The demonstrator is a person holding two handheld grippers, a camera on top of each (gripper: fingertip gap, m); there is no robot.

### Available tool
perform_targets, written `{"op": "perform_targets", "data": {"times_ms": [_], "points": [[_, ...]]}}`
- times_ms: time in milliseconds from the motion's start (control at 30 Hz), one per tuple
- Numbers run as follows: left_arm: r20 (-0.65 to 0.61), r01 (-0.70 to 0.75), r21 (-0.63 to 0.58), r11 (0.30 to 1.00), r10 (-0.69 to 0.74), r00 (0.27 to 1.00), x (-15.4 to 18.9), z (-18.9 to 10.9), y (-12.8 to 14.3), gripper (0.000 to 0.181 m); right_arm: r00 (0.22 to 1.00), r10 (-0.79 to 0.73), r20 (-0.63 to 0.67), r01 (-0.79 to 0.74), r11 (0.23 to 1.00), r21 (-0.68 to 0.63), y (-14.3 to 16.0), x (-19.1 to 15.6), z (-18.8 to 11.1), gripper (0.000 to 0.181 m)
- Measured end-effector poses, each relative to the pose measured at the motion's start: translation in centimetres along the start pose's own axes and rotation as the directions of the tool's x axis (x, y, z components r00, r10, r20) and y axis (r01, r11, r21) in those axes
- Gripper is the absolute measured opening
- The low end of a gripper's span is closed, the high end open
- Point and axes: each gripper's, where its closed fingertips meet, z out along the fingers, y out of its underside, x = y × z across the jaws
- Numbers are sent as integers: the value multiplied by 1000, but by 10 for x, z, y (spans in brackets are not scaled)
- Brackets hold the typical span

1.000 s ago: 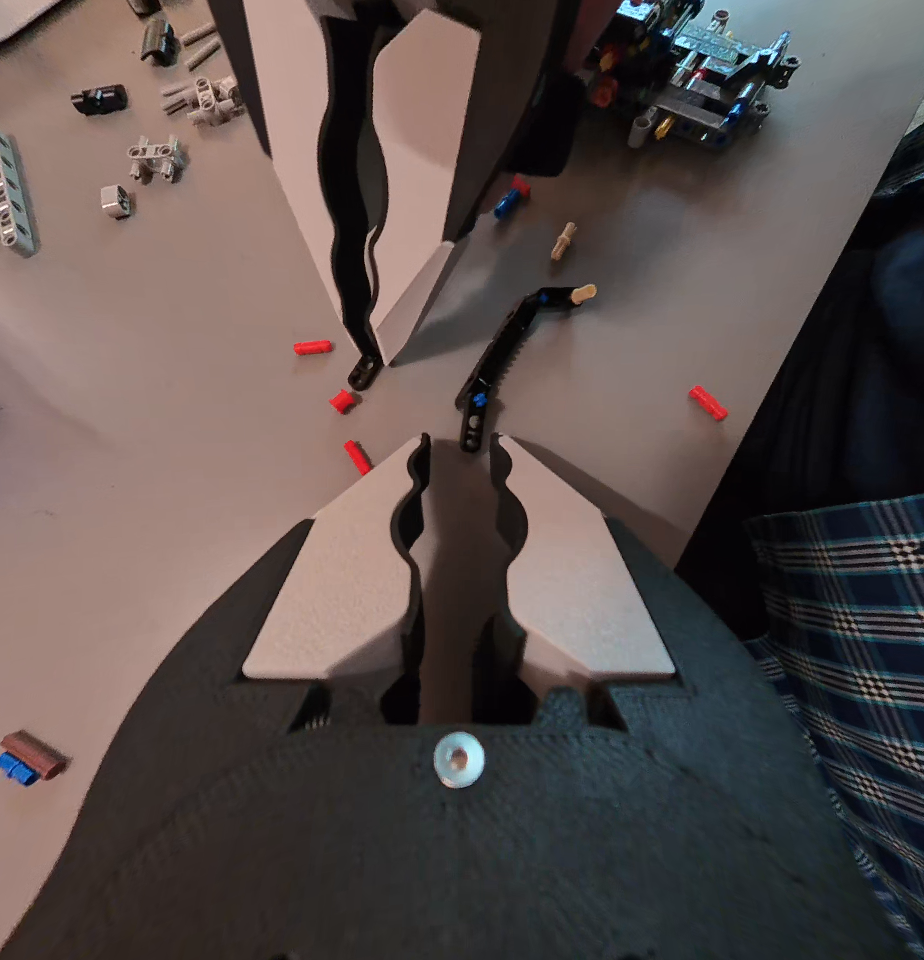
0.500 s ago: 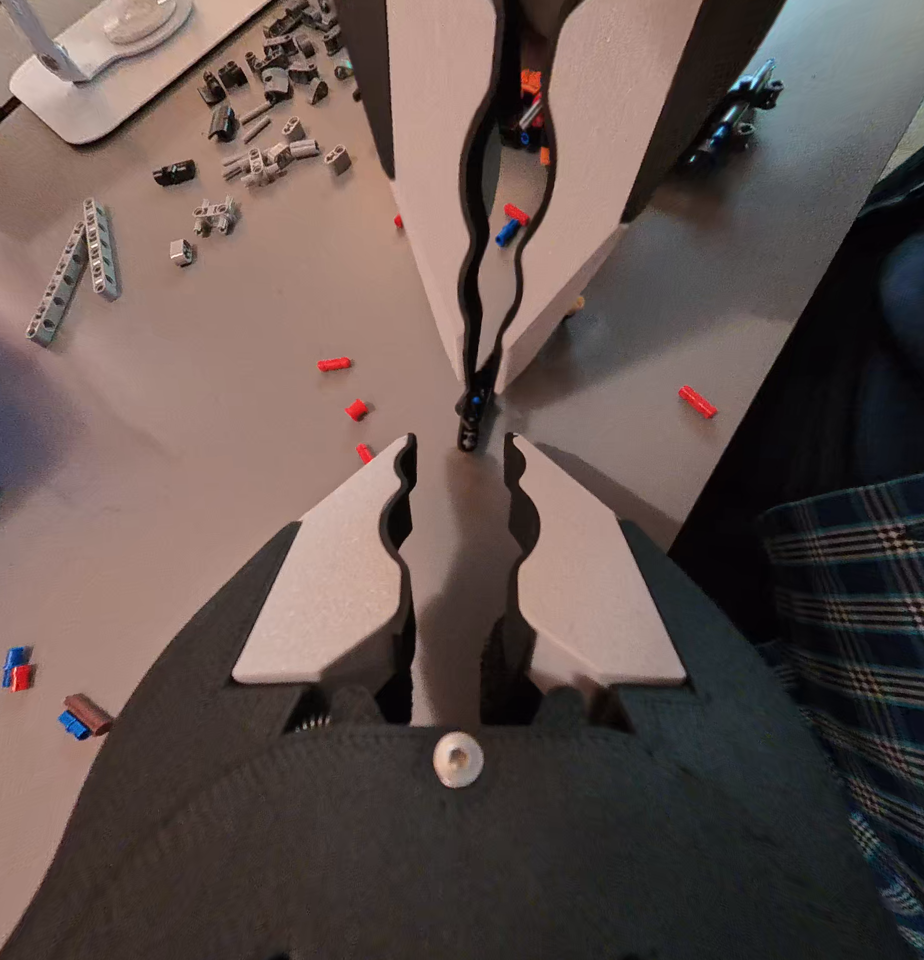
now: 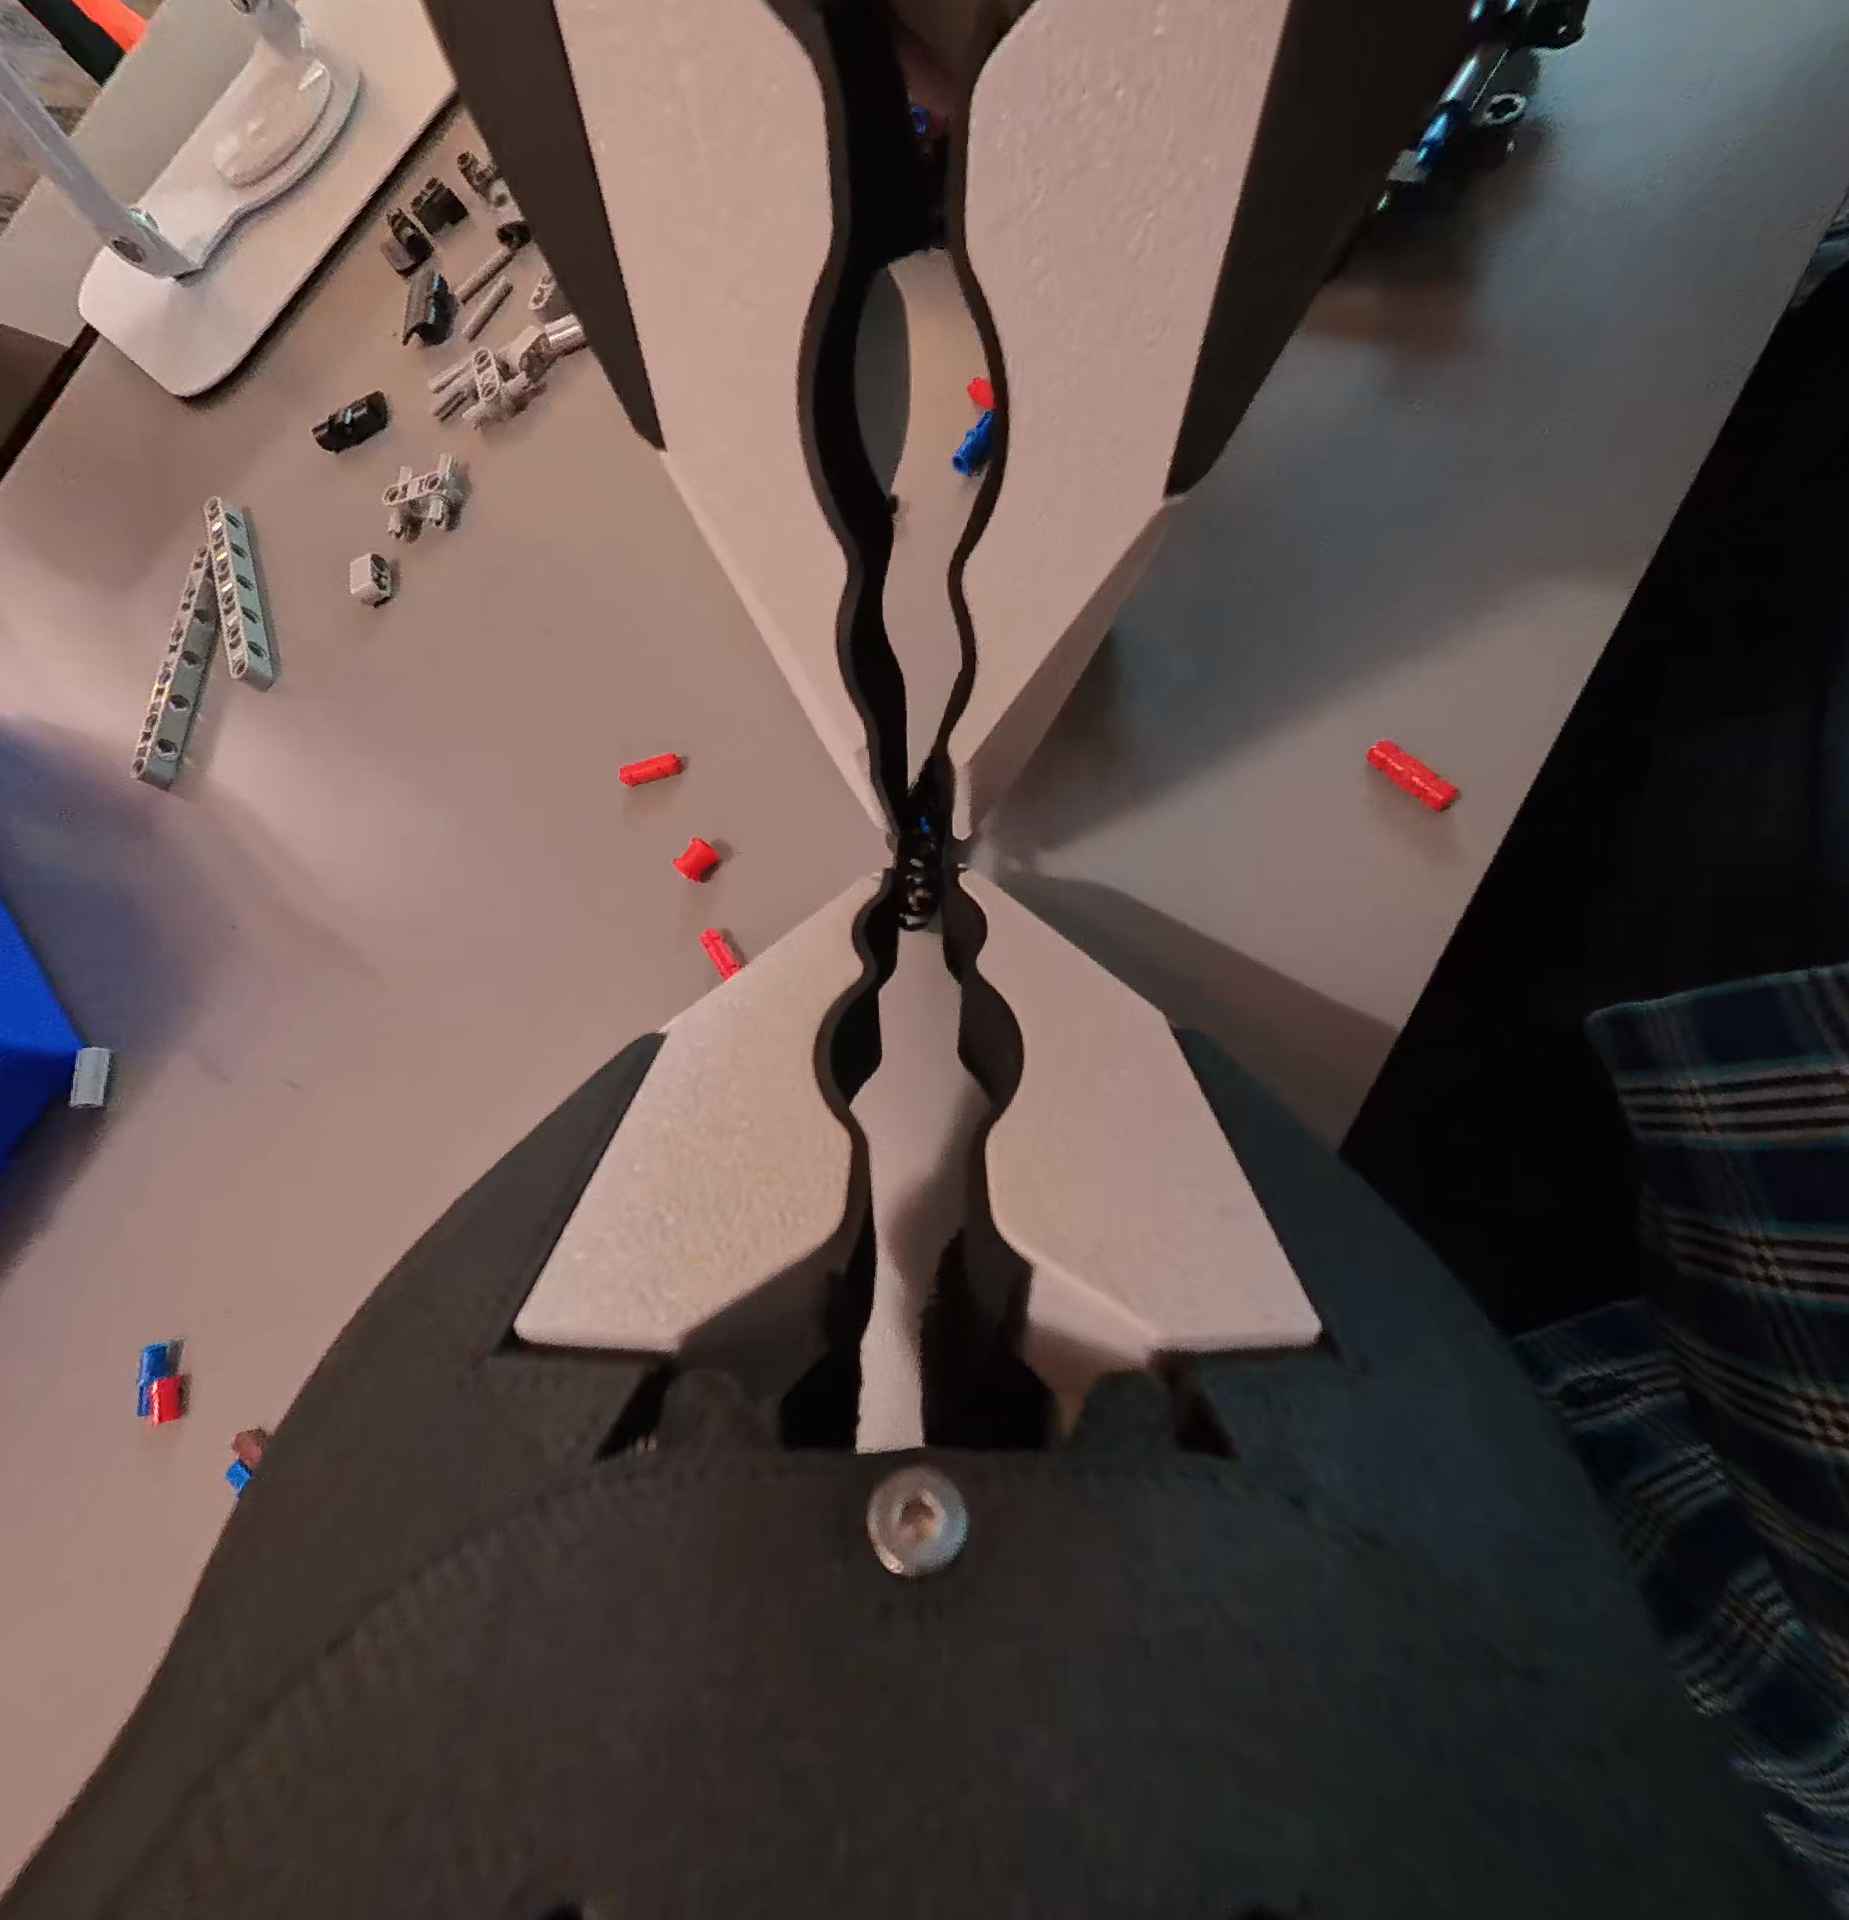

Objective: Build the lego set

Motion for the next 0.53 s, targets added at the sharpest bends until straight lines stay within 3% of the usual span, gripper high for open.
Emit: {"op": "perform_targets", "data": {"times_ms": [333,533], "points": [[28,-41,4,999,41,999,-2,3,4,7,963,260,67,-260,965,-3,12,4,3,21],[31,-68,-10,998,69,997,-2,5,6,7,922,367,124,-369,929,-4,15,1,7,21]]}}
